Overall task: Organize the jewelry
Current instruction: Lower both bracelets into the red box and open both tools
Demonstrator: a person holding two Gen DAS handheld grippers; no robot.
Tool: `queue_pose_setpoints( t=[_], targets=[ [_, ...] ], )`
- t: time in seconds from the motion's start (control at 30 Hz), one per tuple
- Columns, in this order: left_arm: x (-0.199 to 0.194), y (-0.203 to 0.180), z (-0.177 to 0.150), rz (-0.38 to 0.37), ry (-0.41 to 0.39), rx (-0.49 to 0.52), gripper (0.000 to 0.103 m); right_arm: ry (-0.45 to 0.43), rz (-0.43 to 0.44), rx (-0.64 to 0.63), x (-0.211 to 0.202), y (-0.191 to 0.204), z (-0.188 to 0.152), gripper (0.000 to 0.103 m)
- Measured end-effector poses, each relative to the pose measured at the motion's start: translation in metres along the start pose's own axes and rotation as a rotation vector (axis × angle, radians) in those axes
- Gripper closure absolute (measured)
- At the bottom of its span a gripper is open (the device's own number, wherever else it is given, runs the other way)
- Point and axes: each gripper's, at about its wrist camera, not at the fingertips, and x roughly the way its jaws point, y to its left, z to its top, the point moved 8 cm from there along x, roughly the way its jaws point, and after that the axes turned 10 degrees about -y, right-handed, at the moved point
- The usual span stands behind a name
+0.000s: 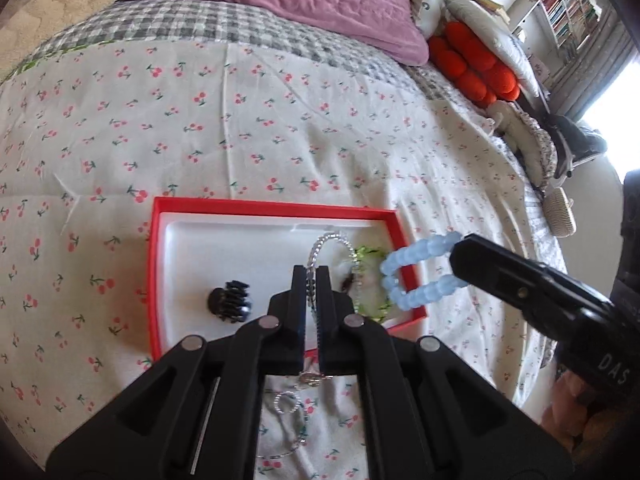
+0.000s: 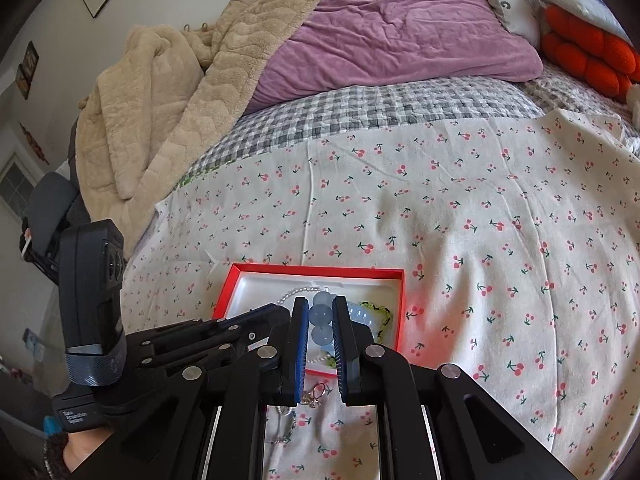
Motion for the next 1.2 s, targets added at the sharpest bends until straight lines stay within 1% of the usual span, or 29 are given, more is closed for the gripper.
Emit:
queue_pose_setpoints(
  t=[0.1, 0.17, 0.27, 0.33, 0.47, 0.63, 0.73, 0.8, 0.83, 0.9, 0.97, 1.0, 1.03, 1.07, 1.1, 1.13, 1.2],
  targets=[
    [0.006, 0.015, -0.005, 0.053, 0.018, 0.006, 0.098, 0.018, 0.024, -0.004, 0.010, 0.004, -0.002, 0.091],
    [0.004, 0.019, -0.004, 0.079, 0.008, 0.015, 0.098, 0.024, 0.053, -0.006, 0.014, 0.010, -0.003, 0.091],
    [0.001, 0.029, -0.001, 0.150, -0.007, 0.045, 0.098, 0.024, 0.103, -0.007, 0.016, 0.020, -0.003, 0.091],
    [-0.001, 0.033, 0.000, 0.167, -0.010, 0.065, 0.098, 0.020, 0.125, -0.007, 0.016, 0.023, -0.003, 0.091],
    [-0.004, 0.033, 0.001, 0.183, -0.022, 0.089, 0.098, 0.021, 0.093, -0.015, 0.021, 0.016, -0.004, 0.091],
    [-0.006, 0.026, 0.002, 0.168, -0.033, 0.115, 0.098, 0.028, 0.005, -0.042, 0.028, -0.004, -0.005, 0.091],
    [-0.006, 0.019, 0.004, 0.162, -0.041, 0.138, 0.098, 0.033, -0.015, -0.062, 0.033, -0.011, -0.006, 0.091],
    [-0.009, 0.017, 0.004, 0.155, -0.046, 0.142, 0.090, 0.023, -0.013, -0.070, 0.035, -0.013, -0.005, 0.090],
    [-0.012, 0.017, 0.005, 0.154, -0.049, 0.145, 0.087, 0.016, -0.015, -0.072, 0.034, -0.014, -0.003, 0.085],
    [-0.018, 0.014, 0.005, 0.152, -0.060, 0.154, 0.072, 0.013, -0.021, -0.071, 0.032, -0.015, 0.001, 0.083],
    [-0.026, 0.011, 0.005, 0.148, -0.074, 0.170, 0.064, 0.005, -0.008, -0.074, 0.026, -0.015, 0.004, 0.080],
    [-0.031, 0.010, 0.005, 0.148, -0.078, 0.179, 0.057, 0.000, -0.009, -0.079, 0.023, -0.014, 0.005, 0.075],
    [-0.036, 0.009, 0.003, 0.149, -0.084, 0.189, 0.054, -0.004, -0.012, -0.085, 0.019, -0.014, 0.005, 0.064],
    [-0.041, 0.009, 0.002, 0.151, -0.089, 0.198, 0.046, -0.008, -0.009, -0.087, 0.015, -0.014, 0.005, 0.053],
    [-0.045, 0.008, 0.000, 0.153, -0.095, 0.203, 0.041, -0.018, -0.005, -0.087, 0.010, -0.013, 0.005, 0.035],
    [-0.049, 0.009, -0.003, 0.158, -0.099, 0.208, 0.039, -0.035, -0.001, -0.091, 0.005, -0.011, 0.005, 0.033],
    [-0.054, 0.013, -0.009, 0.175, -0.098, 0.216, 0.034, -0.038, -0.005, -0.119, -0.004, -0.007, 0.003, 0.033]
  ],
)
